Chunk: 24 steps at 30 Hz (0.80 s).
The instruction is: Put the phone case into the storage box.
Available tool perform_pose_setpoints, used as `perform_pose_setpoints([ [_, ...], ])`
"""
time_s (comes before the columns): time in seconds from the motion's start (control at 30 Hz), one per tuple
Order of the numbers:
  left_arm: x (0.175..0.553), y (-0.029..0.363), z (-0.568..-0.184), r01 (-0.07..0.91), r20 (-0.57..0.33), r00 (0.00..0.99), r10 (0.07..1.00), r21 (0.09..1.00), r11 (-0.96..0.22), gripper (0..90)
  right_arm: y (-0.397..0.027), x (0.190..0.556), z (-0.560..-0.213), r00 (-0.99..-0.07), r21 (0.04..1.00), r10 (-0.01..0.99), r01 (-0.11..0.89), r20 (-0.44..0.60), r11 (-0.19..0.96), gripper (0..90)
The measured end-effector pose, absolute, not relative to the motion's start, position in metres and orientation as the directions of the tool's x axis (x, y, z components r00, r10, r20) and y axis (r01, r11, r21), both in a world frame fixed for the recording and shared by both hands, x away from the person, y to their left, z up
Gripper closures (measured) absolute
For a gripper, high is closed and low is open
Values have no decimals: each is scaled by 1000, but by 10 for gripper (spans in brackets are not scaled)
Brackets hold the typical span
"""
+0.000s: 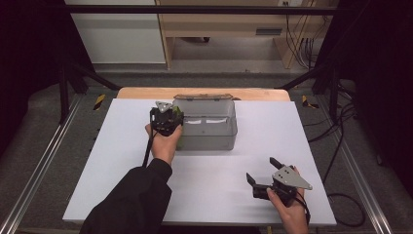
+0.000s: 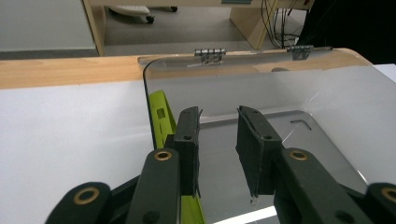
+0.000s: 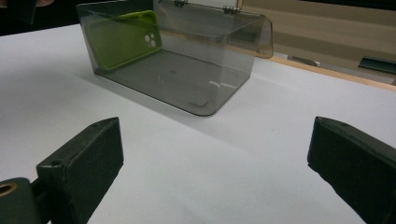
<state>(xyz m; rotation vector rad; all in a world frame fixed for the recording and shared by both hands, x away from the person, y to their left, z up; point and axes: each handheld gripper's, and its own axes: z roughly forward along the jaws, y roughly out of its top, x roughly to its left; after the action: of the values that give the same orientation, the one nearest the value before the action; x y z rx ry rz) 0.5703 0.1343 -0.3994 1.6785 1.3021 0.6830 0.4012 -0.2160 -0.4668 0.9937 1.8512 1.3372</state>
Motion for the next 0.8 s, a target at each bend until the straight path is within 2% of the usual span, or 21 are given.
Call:
perform_pose_setpoints([
  [0.23,569,133,-399,453,-76,297,952,889,-71,662,-216,401,-467,-509,959,858,206,-67,197,38],
  [0.47,568,135,-397,420,-74,304,950,905,-64,554,-216,401,-467,-510,959,858,205,-67,197,38],
  [0.8,566,136,-395,372,-63,335,940,925,-71,454,-216,401,-467,-509,959,858,203,-71,200,37],
])
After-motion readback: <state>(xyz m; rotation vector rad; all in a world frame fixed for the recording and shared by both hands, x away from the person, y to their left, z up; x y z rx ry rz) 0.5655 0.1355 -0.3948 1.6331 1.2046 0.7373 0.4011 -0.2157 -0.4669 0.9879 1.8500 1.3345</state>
